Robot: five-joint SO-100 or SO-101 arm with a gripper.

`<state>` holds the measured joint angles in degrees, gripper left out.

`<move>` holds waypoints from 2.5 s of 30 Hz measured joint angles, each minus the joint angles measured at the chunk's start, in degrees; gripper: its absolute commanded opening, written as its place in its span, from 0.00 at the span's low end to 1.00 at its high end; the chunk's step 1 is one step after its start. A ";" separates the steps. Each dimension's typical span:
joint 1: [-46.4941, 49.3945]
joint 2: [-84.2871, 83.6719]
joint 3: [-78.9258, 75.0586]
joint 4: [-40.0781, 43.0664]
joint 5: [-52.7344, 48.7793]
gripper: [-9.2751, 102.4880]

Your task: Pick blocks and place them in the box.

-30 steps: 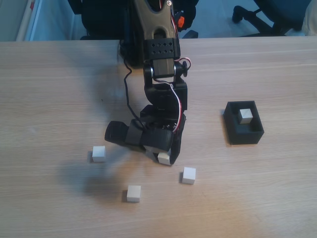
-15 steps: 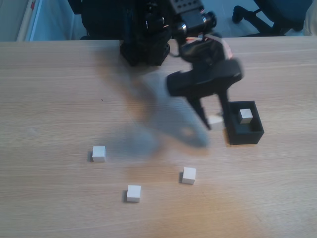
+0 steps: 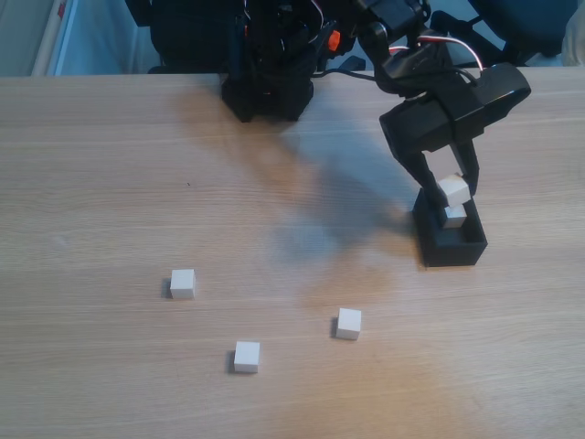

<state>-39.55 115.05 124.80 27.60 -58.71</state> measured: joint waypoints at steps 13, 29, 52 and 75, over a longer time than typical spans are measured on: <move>4.04 6.06 8.35 -2.29 -4.22 0.19; 18.19 -2.55 4.92 -2.29 8.17 0.23; 19.95 -22.50 -11.87 7.73 8.79 0.23; 25.05 -36.47 -26.72 10.90 -8.53 0.24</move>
<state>-14.50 78.57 98.09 38.50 -67.24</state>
